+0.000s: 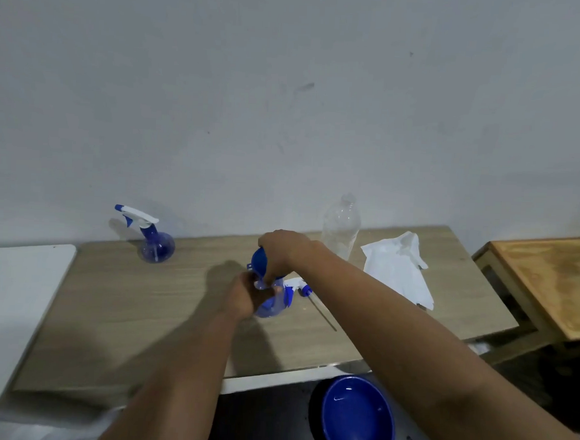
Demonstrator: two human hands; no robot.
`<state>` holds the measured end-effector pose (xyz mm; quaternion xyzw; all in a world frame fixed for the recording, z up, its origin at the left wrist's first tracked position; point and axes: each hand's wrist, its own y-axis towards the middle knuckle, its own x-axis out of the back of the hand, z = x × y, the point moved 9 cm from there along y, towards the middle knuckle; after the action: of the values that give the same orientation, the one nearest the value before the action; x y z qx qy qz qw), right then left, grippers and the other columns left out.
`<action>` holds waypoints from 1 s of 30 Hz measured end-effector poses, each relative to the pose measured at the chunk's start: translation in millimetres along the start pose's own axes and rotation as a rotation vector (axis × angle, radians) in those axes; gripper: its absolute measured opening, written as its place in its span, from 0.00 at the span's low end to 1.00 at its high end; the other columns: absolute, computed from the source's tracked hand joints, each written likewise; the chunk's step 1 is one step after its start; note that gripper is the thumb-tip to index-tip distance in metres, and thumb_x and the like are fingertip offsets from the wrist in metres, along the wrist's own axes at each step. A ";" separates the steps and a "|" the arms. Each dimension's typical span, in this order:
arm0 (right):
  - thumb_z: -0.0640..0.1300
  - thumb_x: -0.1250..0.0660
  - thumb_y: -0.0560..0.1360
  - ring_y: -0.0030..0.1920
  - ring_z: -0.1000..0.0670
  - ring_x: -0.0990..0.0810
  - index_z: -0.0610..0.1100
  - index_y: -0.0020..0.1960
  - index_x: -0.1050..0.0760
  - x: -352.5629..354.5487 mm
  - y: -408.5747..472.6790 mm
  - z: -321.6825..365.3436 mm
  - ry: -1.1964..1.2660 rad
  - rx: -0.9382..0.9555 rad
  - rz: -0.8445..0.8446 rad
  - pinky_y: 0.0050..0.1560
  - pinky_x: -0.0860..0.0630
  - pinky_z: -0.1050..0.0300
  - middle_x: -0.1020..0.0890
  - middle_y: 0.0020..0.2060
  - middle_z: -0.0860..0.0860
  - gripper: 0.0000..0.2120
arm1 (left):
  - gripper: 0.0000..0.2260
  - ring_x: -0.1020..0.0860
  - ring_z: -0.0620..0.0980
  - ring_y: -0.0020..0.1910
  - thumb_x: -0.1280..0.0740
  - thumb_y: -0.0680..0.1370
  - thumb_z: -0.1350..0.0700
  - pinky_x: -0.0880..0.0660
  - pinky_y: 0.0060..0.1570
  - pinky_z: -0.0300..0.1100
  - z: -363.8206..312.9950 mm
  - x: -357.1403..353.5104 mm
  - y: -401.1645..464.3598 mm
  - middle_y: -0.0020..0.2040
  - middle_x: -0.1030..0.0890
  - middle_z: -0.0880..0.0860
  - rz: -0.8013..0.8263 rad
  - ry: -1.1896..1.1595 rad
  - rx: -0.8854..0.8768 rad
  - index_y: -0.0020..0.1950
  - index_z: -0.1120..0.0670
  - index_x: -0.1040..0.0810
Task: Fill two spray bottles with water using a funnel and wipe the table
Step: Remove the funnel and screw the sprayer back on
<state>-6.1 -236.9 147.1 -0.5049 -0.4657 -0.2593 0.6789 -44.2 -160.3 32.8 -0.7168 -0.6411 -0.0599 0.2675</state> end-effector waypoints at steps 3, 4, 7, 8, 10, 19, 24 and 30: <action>0.54 0.20 0.69 0.58 0.43 0.19 0.46 0.70 0.26 7.1 2.8 -1.3 0.028 0.009 0.044 0.52 0.20 0.50 0.20 0.61 0.47 0.34 | 0.12 0.19 0.46 0.46 0.22 0.72 0.56 0.22 0.55 0.43 2.2 -0.2 3.3 0.46 0.16 0.49 0.023 -0.065 -0.021 0.53 0.52 0.18; 0.55 0.21 0.68 0.57 0.43 0.20 0.46 0.69 0.26 13.6 4.0 -5.1 0.042 0.004 0.039 0.54 0.19 0.49 0.20 0.62 0.47 0.33 | 0.13 0.18 0.46 0.48 0.21 0.69 0.53 0.22 0.58 0.47 3.0 2.2 6.4 0.47 0.15 0.47 0.015 -0.057 -0.040 0.51 0.46 0.19; 0.56 0.22 0.68 0.54 0.43 0.20 0.47 0.68 0.30 42.4 4.6 -24.4 0.134 -0.052 -0.060 0.54 0.18 0.47 0.20 0.58 0.48 0.34 | 0.17 0.19 0.35 0.49 0.21 0.69 0.57 0.24 0.59 0.45 -1.3 4.5 9.8 0.49 0.16 0.42 0.024 -0.062 -0.072 0.53 0.44 0.20; 0.55 0.23 0.68 0.52 0.44 0.20 0.46 0.68 0.32 50.5 3.1 -31.4 0.163 -0.075 -0.103 0.52 0.19 0.49 0.20 0.56 0.48 0.34 | 0.17 0.19 0.33 0.48 0.22 0.71 0.60 0.26 0.58 0.42 -0.6 4.3 12.0 0.50 0.17 0.41 0.033 -0.055 -0.057 0.54 0.44 0.21; 0.53 0.24 0.69 0.46 0.47 0.19 0.44 0.66 0.34 56.4 2.9 -44.7 0.247 -0.119 -0.175 0.44 0.22 0.53 0.20 0.48 0.50 0.32 | 0.18 0.19 0.39 0.52 0.22 0.71 0.57 0.26 0.58 0.41 -2.9 7.0 11.8 0.52 0.17 0.41 0.035 -0.039 -0.046 0.55 0.40 0.22; 0.50 0.21 0.66 0.56 0.44 0.18 0.47 0.74 0.34 -58.5 55.4 -81.2 0.870 -0.294 -0.247 0.58 0.20 0.48 0.21 0.58 0.49 0.41 | 0.19 0.18 0.41 0.55 0.23 0.63 0.46 0.22 0.61 0.48 12.0 21.6 14.0 0.52 0.15 0.39 -0.014 -0.067 -0.115 0.51 0.32 0.18; 0.47 0.18 0.65 0.54 0.45 0.18 0.45 0.66 0.28 -113.8 85.9 -88.5 1.028 -0.315 -0.328 0.57 0.20 0.50 0.19 0.55 0.48 0.33 | 0.23 0.18 0.38 0.56 0.20 0.68 0.58 0.24 0.62 0.41 13.9 23.5 16.8 0.54 0.15 0.38 -0.024 -0.090 -0.147 0.53 0.34 0.18; 0.58 0.21 0.67 0.59 0.42 0.20 0.49 0.70 0.26 -132.8 99.7 -86.8 0.808 -0.385 -0.297 0.57 0.22 0.49 0.22 0.62 0.47 0.35 | 0.23 0.19 0.34 0.56 0.20 0.69 0.59 0.26 0.59 0.33 15.3 21.7 20.0 0.54 0.16 0.35 -0.015 -0.072 -0.159 0.55 0.35 0.19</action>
<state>50.7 -297.6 -20.9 -0.4083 -0.1749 -0.6110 0.6553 -25.4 -134.7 23.0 -0.7328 -0.6487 -0.0867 0.1861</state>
